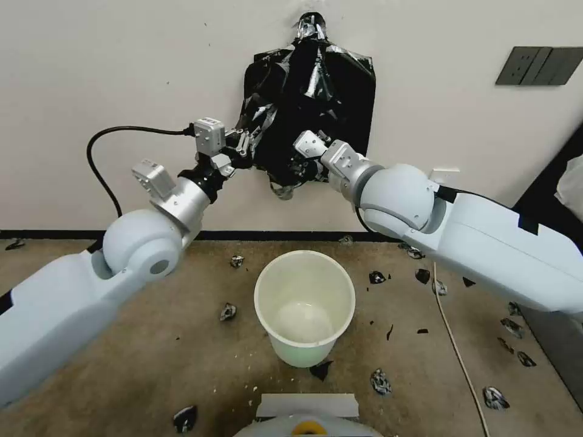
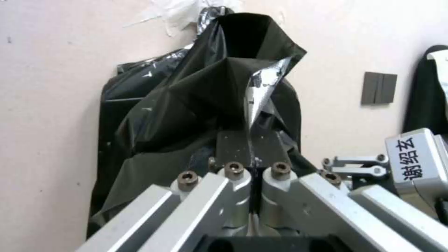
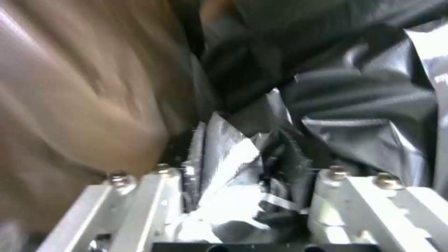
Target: Place a trash bag onto the trash bin.
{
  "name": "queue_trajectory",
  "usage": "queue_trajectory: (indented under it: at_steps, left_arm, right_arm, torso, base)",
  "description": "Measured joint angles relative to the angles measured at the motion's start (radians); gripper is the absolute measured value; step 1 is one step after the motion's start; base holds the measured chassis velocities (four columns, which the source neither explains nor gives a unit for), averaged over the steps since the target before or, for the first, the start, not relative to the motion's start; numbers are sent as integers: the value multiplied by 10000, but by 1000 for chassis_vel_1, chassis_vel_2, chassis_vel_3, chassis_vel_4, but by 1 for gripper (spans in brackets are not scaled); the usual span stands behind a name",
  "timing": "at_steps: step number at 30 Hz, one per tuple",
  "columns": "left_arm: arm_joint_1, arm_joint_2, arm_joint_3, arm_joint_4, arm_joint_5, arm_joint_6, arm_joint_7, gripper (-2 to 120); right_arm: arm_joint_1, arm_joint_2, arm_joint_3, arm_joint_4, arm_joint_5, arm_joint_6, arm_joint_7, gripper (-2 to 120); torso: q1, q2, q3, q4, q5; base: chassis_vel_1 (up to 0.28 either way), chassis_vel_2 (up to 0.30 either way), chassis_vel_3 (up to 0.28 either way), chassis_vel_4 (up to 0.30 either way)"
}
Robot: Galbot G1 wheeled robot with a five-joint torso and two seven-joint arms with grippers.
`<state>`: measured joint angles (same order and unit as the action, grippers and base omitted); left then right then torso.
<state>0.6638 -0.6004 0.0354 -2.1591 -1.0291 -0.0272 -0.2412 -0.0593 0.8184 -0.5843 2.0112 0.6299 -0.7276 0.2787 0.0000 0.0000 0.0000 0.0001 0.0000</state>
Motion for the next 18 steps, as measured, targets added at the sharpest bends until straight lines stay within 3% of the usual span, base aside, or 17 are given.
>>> queue_trajectory:
  at_steps: [11, 16, 18]
  left_arm:
    - [182, 55, -170, -115, 17, 1, 11, 0]
    - [619, 185, -522, -233, 124, 4, -7, 0]
    - [1033, 259, -827, -334, 207, 4, -18, 0]
  right_arm:
    - [-313, -405, 122, 192, -157, 16, 148, 0]
    - [-1141, -351, 1066, 407, 608, 415, 697, 0]
    - [-2036, -330, 1910, 611, 983, 1401, 851, 0]
  torso:
    - [0, 0, 0, -1, 0]
    - [0, 0, 0, 0, 2]
    - [-1, 1, 0, 0, -2]
  base:
    - [0, 0, 0, 0]
    - [0, 0, 0, 0]
    - [0, 0, 0, 0]
